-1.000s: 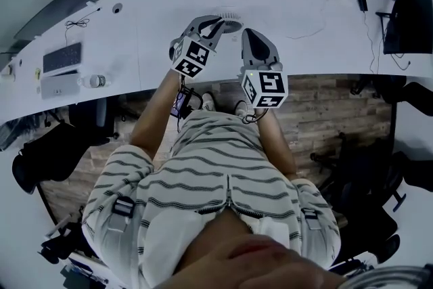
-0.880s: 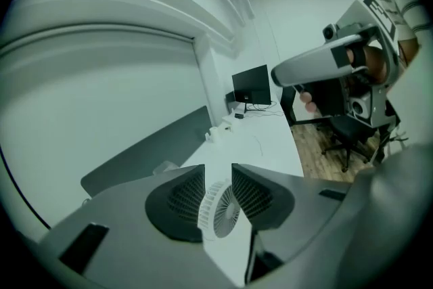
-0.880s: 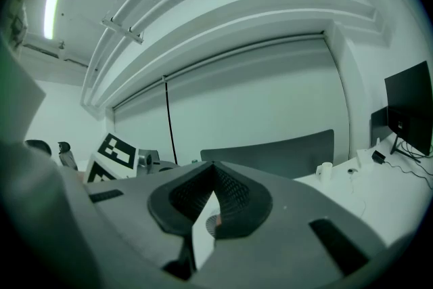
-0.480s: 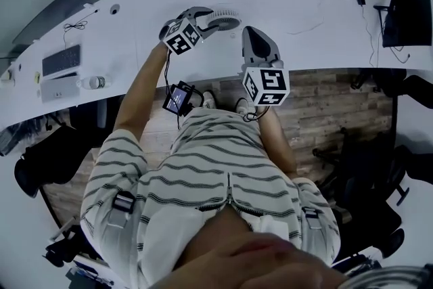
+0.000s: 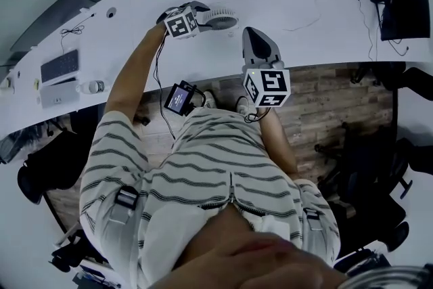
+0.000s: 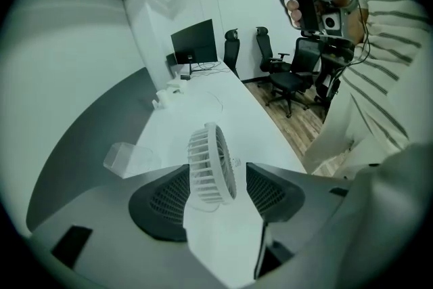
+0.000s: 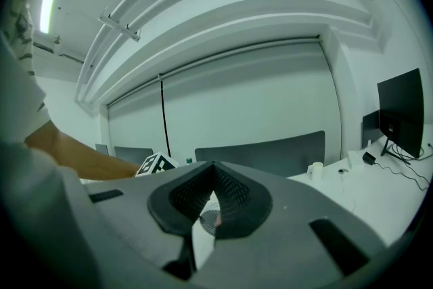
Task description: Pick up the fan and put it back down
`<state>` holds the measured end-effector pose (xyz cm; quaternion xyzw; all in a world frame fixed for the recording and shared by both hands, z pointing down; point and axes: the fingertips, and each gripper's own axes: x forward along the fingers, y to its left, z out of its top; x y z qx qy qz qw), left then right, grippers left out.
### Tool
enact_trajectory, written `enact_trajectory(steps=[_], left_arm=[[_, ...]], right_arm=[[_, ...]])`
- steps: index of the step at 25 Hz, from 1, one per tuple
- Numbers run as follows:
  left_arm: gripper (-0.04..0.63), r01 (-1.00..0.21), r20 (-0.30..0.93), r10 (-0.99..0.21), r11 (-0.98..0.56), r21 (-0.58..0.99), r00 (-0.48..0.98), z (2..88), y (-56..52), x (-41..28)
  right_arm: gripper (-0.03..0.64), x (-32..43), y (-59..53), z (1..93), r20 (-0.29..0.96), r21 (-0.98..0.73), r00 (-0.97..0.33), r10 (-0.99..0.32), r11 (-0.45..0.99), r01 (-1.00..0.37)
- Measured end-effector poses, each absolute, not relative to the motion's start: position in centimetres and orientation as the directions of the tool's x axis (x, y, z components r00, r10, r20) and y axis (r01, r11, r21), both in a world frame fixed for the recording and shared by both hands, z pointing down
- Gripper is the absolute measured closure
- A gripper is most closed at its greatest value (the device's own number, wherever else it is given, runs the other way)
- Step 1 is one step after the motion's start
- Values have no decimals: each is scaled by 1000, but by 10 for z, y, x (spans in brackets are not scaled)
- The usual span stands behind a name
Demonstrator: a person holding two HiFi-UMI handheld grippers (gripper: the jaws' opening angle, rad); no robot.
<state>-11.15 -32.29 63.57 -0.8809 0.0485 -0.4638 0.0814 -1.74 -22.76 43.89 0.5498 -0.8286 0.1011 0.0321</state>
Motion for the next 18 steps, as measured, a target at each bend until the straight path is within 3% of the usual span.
enact_trajectory(steps=[18], left_arm=[[341,70,867,25,-998,-11,497,682,-337,-105]], right_arm=[[611,-11,-233,447,187,-130,-369,-910,349,-928]])
